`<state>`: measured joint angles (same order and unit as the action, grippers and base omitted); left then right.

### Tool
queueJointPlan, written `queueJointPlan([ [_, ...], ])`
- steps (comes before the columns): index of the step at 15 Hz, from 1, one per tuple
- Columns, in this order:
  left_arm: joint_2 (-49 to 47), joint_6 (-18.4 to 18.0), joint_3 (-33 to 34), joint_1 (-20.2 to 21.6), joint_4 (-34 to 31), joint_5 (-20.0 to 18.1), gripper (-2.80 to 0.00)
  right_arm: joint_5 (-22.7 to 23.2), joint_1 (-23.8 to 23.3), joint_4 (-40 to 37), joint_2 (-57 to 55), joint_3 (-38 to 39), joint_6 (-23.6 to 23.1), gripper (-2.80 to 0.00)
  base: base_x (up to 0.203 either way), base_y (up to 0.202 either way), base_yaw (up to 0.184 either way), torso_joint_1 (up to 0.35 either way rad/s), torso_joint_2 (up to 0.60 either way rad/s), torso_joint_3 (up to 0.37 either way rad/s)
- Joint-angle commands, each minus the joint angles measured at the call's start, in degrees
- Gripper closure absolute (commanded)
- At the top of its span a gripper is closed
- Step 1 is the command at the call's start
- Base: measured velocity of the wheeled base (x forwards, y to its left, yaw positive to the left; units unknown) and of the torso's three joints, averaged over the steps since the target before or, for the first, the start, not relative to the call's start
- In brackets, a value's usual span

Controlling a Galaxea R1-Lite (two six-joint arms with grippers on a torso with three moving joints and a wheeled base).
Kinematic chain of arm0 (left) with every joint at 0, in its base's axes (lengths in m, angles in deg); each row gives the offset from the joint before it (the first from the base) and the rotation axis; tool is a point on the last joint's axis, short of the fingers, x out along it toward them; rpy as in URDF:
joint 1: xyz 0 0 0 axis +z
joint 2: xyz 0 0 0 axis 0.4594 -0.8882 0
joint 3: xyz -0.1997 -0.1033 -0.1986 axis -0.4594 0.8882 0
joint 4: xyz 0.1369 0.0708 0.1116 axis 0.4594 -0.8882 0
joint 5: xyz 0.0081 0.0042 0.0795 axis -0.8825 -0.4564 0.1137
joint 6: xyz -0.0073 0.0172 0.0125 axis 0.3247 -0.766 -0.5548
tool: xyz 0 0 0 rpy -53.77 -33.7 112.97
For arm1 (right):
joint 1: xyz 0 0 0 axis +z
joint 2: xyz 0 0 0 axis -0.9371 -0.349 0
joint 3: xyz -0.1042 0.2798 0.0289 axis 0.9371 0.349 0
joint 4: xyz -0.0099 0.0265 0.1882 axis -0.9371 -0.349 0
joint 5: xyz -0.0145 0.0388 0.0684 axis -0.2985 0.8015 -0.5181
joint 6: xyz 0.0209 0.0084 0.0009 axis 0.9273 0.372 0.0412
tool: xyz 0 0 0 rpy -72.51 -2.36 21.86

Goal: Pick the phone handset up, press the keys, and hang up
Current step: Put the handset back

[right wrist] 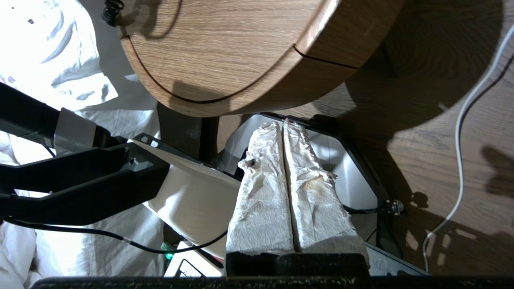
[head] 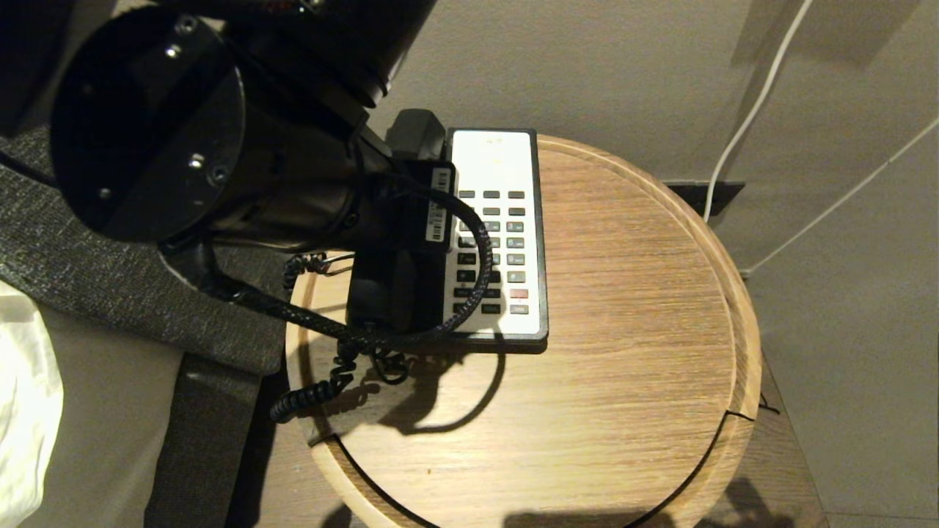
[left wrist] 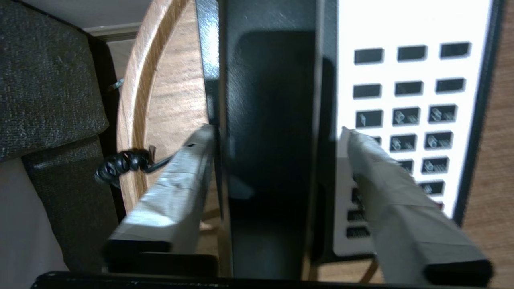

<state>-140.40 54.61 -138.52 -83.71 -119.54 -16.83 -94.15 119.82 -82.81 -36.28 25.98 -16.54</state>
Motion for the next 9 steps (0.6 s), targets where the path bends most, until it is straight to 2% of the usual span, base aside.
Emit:
queueJointPlan([
  [1,0.4,0.2,-0.2,-0.2,0.0,0.2,-2.8,0.0,0.0,-0.2,0.2,0.6,0.2,0.0,0.0,0.0,0.0,0.0,0.0,0.0],
  [9,2.4,1.4,-0.5,-0.6,0.4,0.1,-2.8,0.0,0.0,-0.3,0.5,1.5,0.2,0.0,0.0,0.0,0.0,0.0,0.0,0.0],
])
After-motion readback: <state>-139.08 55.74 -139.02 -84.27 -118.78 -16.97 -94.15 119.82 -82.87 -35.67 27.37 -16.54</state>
